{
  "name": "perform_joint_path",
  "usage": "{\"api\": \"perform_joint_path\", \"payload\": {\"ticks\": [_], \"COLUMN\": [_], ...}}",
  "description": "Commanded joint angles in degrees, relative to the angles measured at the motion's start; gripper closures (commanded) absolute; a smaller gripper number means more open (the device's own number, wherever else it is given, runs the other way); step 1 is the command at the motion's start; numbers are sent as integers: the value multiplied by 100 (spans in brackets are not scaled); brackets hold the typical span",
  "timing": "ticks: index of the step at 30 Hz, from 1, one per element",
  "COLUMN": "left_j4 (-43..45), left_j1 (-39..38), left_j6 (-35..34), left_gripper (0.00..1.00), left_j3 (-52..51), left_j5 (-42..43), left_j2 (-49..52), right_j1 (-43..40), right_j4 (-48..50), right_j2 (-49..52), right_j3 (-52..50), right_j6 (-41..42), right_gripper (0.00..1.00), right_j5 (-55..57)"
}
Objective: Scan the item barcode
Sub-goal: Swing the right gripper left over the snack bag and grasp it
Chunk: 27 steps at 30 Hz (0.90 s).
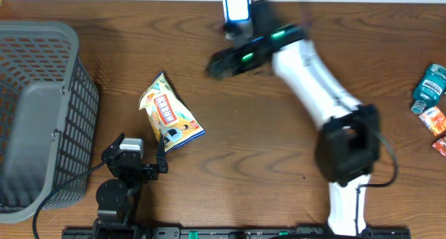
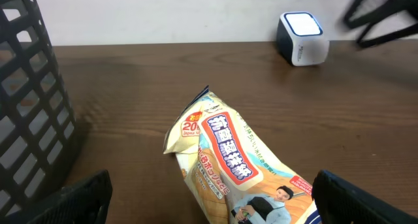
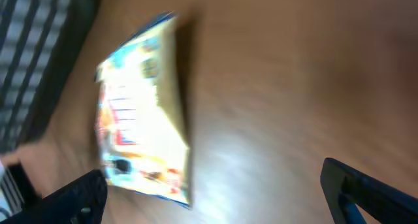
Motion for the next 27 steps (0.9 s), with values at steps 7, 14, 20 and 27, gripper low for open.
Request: {"api": "perform_joint_path", "payload": {"ticks": [7,14,20,27], "left_j4": [-151,-151,-151,-151], "left_j1": [20,20,20,20], "left_j6": [-26,-26,-26,-26], "left_gripper": [2,2,2,2], "left_j3": [-85,-85,-85,-85], "left_j5": [33,33,33,33], "left_j2": [-24,-24,-24,-24], "right_j1": [1685,2232,2321,2168], "right_j4": [942,1401,1366,962], "right_j2": [385,901,1401,1545], "right_j3": [-46,-46,-46,-39], "right_j6": [841,1375,2028,2273], "right_gripper": [1,1,8,99], "right_j5": [2146,2638,3088,3128]}}
